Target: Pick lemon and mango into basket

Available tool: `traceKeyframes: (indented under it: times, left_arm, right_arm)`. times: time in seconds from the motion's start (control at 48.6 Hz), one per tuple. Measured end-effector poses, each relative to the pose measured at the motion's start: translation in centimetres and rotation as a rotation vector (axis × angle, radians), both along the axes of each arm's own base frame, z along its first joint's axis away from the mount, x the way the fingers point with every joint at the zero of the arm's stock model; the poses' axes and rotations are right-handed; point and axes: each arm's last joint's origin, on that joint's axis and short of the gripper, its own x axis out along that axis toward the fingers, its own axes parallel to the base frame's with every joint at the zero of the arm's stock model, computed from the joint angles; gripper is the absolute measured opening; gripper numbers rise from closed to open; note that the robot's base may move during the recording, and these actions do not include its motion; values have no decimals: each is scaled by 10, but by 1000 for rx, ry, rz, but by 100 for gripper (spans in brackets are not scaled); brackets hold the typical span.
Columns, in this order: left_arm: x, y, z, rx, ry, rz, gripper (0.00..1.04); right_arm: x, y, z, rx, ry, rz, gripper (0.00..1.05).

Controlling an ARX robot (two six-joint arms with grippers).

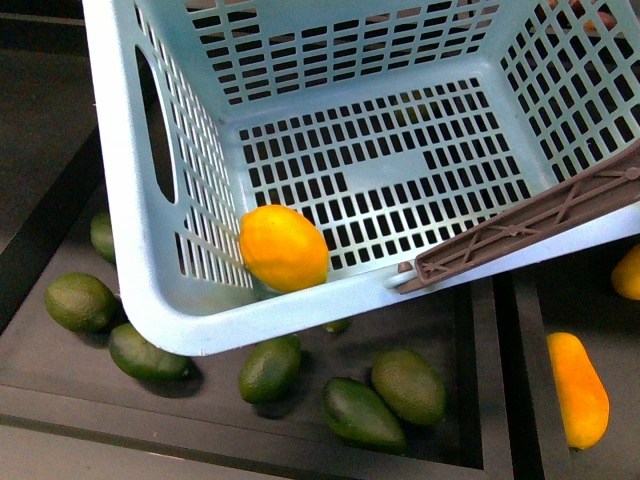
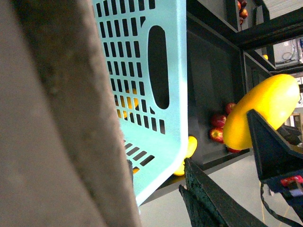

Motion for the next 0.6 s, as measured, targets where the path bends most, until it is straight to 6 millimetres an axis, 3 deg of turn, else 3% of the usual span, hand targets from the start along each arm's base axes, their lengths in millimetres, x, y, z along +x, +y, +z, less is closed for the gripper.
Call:
traceKeyframes:
  times: [0.124,0.33,0.597]
  left_arm:
    - [0,0,0,0,0,0,31]
    - [0,0,0,1,-1,2,31]
    - [0,0,0,0,0,0,31]
  right_arm:
    - [4,29,7,6,-14,48,65]
    - [24,82,1,0,17,127,65]
    - [46,105,-14,-6,57,159,65]
